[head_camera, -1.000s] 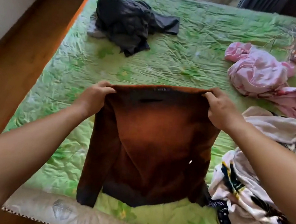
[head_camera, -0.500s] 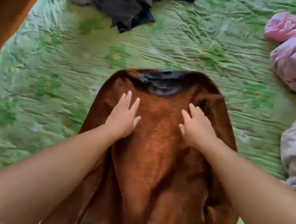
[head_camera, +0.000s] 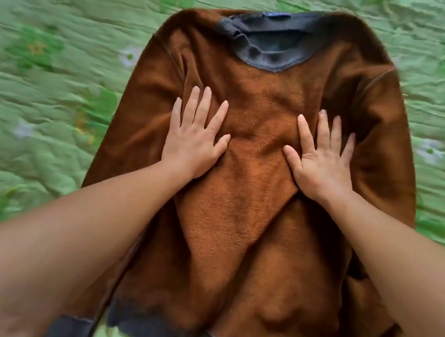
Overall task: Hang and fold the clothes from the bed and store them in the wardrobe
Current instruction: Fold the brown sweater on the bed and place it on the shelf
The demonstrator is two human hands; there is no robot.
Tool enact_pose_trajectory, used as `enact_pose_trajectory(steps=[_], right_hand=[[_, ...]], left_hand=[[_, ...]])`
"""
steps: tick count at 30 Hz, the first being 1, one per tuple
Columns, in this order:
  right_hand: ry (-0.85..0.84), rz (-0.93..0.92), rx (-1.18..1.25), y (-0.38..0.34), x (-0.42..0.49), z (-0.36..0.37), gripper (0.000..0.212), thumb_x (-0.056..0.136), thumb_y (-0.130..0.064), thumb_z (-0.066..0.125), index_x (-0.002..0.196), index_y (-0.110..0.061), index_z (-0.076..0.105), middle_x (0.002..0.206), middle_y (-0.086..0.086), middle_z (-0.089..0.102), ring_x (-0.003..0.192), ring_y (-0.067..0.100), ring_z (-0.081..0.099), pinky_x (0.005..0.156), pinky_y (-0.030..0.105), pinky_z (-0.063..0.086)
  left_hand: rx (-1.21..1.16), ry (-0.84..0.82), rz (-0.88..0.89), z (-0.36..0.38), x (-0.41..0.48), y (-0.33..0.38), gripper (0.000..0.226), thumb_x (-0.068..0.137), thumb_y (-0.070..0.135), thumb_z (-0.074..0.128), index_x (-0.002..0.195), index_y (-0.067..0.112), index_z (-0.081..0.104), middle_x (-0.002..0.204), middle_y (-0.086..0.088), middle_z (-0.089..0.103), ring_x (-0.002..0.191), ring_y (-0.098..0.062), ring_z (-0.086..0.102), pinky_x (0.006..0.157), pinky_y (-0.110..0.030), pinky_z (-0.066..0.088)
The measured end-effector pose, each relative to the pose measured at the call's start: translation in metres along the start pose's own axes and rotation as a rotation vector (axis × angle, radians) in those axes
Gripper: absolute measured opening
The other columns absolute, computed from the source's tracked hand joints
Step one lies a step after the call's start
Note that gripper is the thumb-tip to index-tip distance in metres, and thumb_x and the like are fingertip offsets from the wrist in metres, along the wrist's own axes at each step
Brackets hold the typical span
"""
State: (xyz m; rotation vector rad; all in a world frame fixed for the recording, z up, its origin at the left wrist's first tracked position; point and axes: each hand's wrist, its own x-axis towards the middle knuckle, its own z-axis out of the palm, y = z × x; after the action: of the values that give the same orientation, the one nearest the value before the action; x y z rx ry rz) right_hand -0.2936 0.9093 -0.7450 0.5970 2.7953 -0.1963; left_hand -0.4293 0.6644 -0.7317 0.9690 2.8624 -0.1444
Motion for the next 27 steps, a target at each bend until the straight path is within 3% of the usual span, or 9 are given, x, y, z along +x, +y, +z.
enact_pose_trajectory(steps=[6, 10, 12, 15, 18, 20, 22, 24, 27], right_hand=[[0.008, 0.004, 0.133, 0.001, -0.090, 0.012, 0.069, 0.103, -0.059, 0.020, 0.161, -0.026, 0.001, 0.169, 0.007, -0.006, 0.155, 0.021, -0.011, 0.126, 0.044, -0.002], [-0.018, 0.167, 0.267, 0.013, -0.176, 0.014, 0.070, 0.103, -0.051, 0.037, 0.161, -0.021, 0.014, 0.168, 0.008, 0.005, 0.154, 0.027, 0.007, 0.120, 0.046, 0.024], [0.018, 0.273, 0.320, 0.020, -0.205, 0.009, 0.069, 0.102, -0.044, 0.045, 0.159, -0.013, 0.020, 0.161, 0.018, 0.023, 0.144, 0.038, 0.027, 0.115, 0.050, 0.031], [0.030, 0.393, 0.385, 0.033, -0.213, -0.002, 0.057, 0.101, -0.034, 0.052, 0.145, 0.000, 0.039, 0.135, 0.030, 0.050, 0.124, 0.046, 0.047, 0.104, 0.050, 0.039], [-0.275, 0.493, 0.331, 0.046, -0.208, -0.019, 0.053, 0.098, -0.048, 0.053, 0.118, 0.001, 0.056, 0.123, 0.029, 0.063, 0.114, 0.045, 0.058, 0.091, 0.042, 0.045], [-0.531, 0.493, 0.346, 0.054, -0.205, -0.026, 0.063, 0.092, -0.058, 0.059, 0.116, 0.000, 0.061, 0.122, 0.021, 0.065, 0.109, 0.039, 0.062, 0.083, 0.036, 0.047], [-0.655, 0.510, 0.462, 0.065, -0.206, -0.026, 0.054, 0.088, -0.054, 0.070, 0.113, -0.007, 0.063, 0.114, 0.012, 0.065, 0.095, 0.030, 0.065, 0.070, 0.032, 0.048], [-0.545, 0.510, 0.511, 0.077, -0.207, -0.029, 0.036, 0.090, -0.044, 0.071, 0.100, -0.009, 0.064, 0.108, 0.012, 0.067, 0.081, 0.022, 0.062, 0.061, 0.029, 0.043], [-0.165, 0.514, 0.454, 0.094, -0.211, -0.032, 0.035, 0.096, -0.040, 0.062, 0.083, -0.009, 0.059, 0.092, 0.018, 0.065, 0.082, 0.032, 0.058, 0.070, 0.036, 0.042]], left_hand=[[-0.264, -0.027, 0.016, 0.012, -0.118, 0.014, 0.061, 0.105, 0.046, 0.021, 0.161, 0.022, 0.012, 0.167, -0.011, -0.006, 0.154, -0.028, -0.009, 0.125, -0.047, 0.003], [-0.465, -0.162, -0.118, 0.019, -0.217, 0.006, 0.062, 0.104, 0.045, 0.033, 0.160, 0.030, 0.011, 0.168, -0.005, -0.010, 0.155, -0.025, -0.002, 0.125, -0.043, 0.011], [-0.460, -0.190, -0.273, 0.015, -0.253, -0.002, 0.067, 0.101, 0.051, 0.041, 0.159, 0.034, 0.012, 0.165, -0.013, 0.010, 0.150, -0.034, 0.020, 0.119, -0.045, 0.025], [-0.504, -0.135, -0.472, 0.010, -0.273, -0.015, 0.073, 0.096, 0.044, 0.059, 0.156, 0.023, 0.025, 0.136, -0.025, 0.045, 0.126, -0.044, 0.046, 0.107, -0.049, 0.039], [-0.723, -0.151, -0.571, -0.001, -0.268, -0.032, 0.069, 0.092, 0.029, 0.069, 0.150, 0.014, 0.035, 0.119, -0.015, 0.054, 0.113, -0.035, 0.054, 0.103, -0.042, 0.041], [-0.803, -0.259, -0.589, -0.009, -0.260, -0.041, 0.071, 0.091, 0.027, 0.071, 0.151, 0.017, 0.034, 0.110, -0.009, 0.057, 0.108, -0.030, 0.058, 0.100, -0.039, 0.043], [-0.832, -0.322, -0.567, -0.016, -0.256, -0.049, 0.076, 0.090, 0.025, 0.071, 0.152, 0.024, 0.027, 0.095, -0.004, 0.059, 0.095, -0.028, 0.062, 0.095, -0.040, 0.047], [-0.794, -0.333, -0.552, -0.019, -0.252, -0.061, 0.084, 0.091, 0.024, 0.069, 0.155, 0.029, 0.014, 0.088, -0.002, 0.060, 0.088, -0.026, 0.061, 0.092, -0.041, 0.048], [-0.742, -0.299, -0.589, -0.023, -0.248, -0.080, 0.084, 0.095, 0.025, 0.064, 0.157, 0.027, 0.009, 0.094, -0.005, 0.061, 0.089, -0.025, 0.059, 0.087, -0.038, 0.047]])
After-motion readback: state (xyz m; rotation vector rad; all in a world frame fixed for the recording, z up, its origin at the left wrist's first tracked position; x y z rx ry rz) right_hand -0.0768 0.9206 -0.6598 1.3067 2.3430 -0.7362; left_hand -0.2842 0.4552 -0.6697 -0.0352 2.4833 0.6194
